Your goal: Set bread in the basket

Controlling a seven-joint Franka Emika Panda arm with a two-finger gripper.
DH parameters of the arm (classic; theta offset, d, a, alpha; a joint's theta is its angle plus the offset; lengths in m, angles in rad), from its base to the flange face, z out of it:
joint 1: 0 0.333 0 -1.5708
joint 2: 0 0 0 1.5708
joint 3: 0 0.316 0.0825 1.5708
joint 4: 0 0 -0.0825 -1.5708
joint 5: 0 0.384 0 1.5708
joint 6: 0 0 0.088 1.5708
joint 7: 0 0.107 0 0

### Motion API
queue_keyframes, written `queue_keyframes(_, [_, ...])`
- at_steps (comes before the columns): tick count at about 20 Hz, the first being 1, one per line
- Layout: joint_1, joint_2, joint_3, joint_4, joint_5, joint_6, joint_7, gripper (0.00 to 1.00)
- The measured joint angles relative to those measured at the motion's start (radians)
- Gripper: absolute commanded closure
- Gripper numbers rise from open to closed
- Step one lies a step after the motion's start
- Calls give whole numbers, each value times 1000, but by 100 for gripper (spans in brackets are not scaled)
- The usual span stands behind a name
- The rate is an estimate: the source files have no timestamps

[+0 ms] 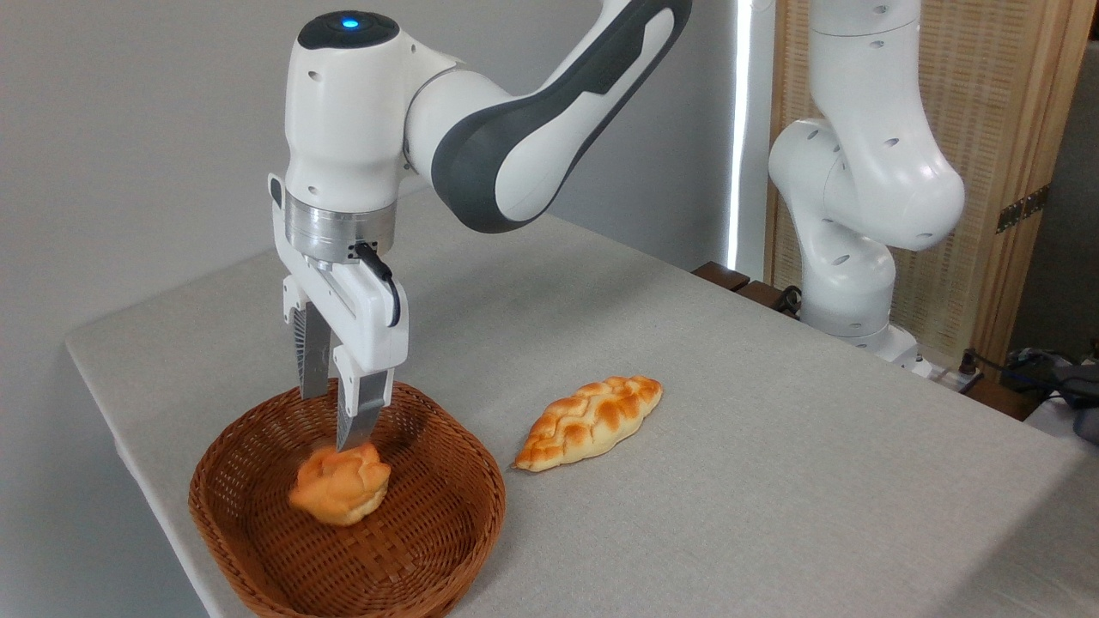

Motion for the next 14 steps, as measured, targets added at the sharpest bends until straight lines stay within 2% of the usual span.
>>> queue_keyframes(9, [-1,-27,-12,7,0,-1,1,0])
queue_keyframes(11, [0,-61,-9,9,0,-53,1,0])
queue_keyframes(14, [8,-109,-5,28,0,-205,1,0])
